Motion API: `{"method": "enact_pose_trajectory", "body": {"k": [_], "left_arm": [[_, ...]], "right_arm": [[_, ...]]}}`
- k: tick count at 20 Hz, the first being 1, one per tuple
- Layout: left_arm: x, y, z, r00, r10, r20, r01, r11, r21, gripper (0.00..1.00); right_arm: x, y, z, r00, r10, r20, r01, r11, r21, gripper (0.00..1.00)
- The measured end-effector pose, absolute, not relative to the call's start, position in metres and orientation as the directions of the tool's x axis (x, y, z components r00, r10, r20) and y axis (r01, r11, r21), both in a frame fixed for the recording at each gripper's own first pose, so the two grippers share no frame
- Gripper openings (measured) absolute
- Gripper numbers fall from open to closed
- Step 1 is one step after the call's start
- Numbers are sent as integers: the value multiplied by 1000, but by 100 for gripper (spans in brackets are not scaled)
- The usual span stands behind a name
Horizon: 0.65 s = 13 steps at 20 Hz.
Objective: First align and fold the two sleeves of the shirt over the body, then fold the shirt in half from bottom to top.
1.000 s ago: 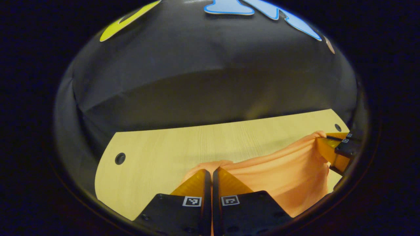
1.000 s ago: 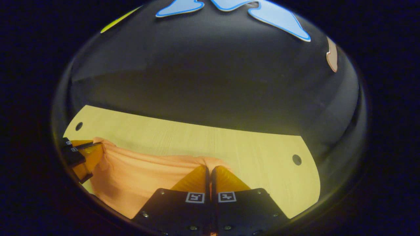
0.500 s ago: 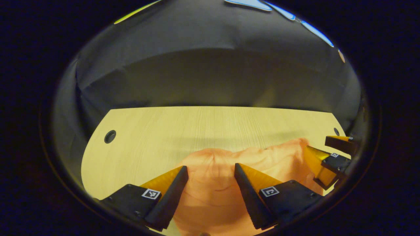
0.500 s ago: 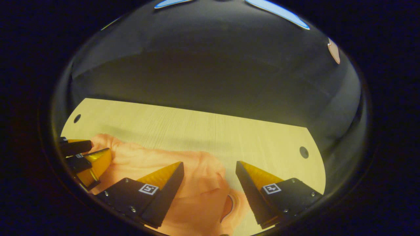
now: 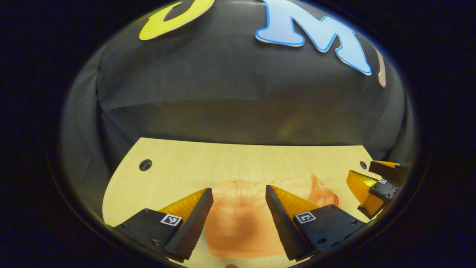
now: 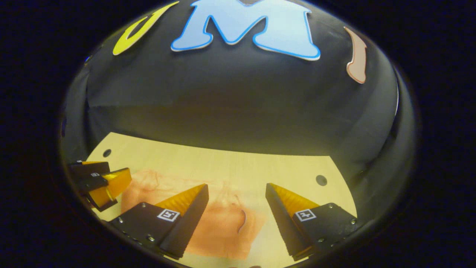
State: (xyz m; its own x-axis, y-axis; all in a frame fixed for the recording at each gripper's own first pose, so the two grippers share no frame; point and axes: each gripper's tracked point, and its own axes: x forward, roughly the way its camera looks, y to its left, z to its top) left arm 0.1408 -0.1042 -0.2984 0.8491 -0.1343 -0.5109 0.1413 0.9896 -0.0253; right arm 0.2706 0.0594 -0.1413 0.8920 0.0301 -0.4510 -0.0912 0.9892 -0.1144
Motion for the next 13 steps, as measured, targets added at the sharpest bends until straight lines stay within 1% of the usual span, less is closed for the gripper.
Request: {"method": "enact_pose_trajectory", "body": {"k": [1, 3, 5, 7, 12, 13], "left_arm": [[124, -106, -282, 856, -148, -495, 151, 988, -35, 94], [92, -102, -249, 872, -163, -461, 164, 986, -38, 95], [41, -94, -206, 892, -172, -419, 177, 984, -26, 95], [15, -86, -181, 904, -173, -390, 178, 984, -22, 95], [-47, -57, -139, 941, -156, -301, 161, 987, -8, 95], [-58, -54, -136, 945, -157, -288, 159, 987, -17, 95]], "right_arm": [[256, 57, -129, 900, 35, -434, -95, 989, -116, 99], [226, 55, -106, 913, 37, -407, -95, 988, -123, 96], [185, 51, -75, 925, 61, -376, -108, 988, -106, 96], [159, 43, -57, 936, 63, -346, -108, 988, -113, 96], [105, 47, -33, 947, 113, -301, -141, 988, -70, 99], [95, 49, -30, 949, 125, -289, -147, 988, -54, 96]]}}
